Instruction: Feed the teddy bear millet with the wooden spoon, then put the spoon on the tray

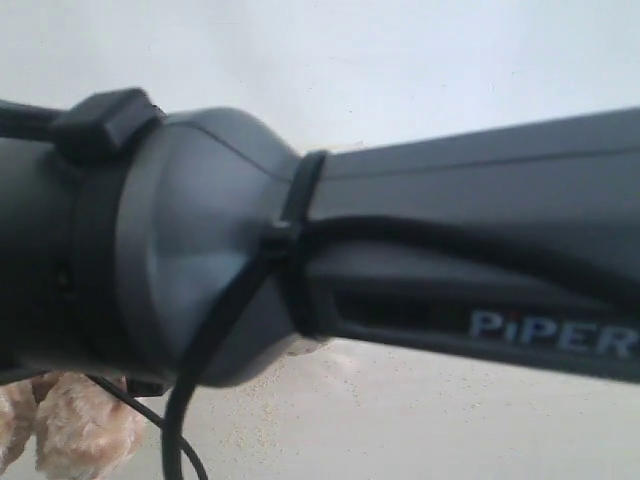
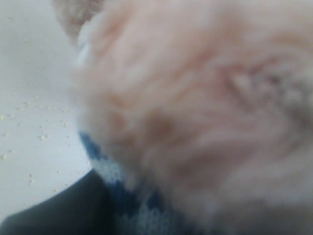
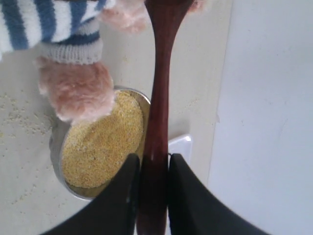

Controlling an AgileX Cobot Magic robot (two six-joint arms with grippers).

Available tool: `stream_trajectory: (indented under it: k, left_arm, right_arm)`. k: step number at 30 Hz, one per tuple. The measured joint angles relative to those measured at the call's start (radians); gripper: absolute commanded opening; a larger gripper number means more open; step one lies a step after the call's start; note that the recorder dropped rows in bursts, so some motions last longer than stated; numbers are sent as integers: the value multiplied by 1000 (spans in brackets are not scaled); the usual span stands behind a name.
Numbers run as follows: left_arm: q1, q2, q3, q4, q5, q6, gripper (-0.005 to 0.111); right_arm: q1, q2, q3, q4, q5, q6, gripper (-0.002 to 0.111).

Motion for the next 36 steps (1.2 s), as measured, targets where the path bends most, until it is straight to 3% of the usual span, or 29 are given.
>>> stream_trajectory:
  k: [19,28,36]
  left_arm:
    - [0,0,0,0,0,0,5]
    - [0,0,0,0,0,0,5]
    - [0,0,0,0,0,0,5]
  right_arm:
    - [8,9,0,-68,23,48,0]
    - [-4,-29,0,26,7,101,0]
    - [-72,-99,0,144,17,118,0]
